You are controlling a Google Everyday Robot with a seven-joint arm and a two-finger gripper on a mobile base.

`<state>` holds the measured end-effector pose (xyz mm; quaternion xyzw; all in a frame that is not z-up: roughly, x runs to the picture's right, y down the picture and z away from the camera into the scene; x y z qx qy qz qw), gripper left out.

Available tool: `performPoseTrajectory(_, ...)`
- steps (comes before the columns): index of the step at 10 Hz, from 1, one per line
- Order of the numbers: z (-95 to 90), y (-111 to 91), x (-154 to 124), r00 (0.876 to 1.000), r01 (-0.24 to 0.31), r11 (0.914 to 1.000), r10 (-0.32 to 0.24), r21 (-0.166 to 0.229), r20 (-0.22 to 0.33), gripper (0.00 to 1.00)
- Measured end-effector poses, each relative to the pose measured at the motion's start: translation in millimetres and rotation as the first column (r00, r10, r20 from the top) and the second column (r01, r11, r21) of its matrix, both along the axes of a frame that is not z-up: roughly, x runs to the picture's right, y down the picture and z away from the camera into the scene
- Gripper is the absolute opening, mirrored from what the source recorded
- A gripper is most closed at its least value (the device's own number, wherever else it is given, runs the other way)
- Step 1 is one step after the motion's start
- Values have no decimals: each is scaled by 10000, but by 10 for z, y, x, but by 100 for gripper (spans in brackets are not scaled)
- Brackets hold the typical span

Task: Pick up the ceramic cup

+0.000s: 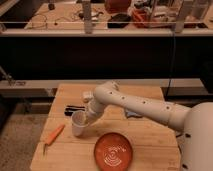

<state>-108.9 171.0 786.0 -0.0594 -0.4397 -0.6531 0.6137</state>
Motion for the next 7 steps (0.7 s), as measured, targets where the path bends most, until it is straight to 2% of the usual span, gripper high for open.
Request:
performPoseTrajectory(2, -124, -163, -6, 10000, 65, 9999, -64, 80, -21, 0)
performPoseTrajectory(4, -300, -339, -1, 9999, 122, 9998, -121, 145, -51, 0)
performPoseTrajectory(7, -356, -421, 0, 9997, 176, 9998, -174, 115, -148, 0)
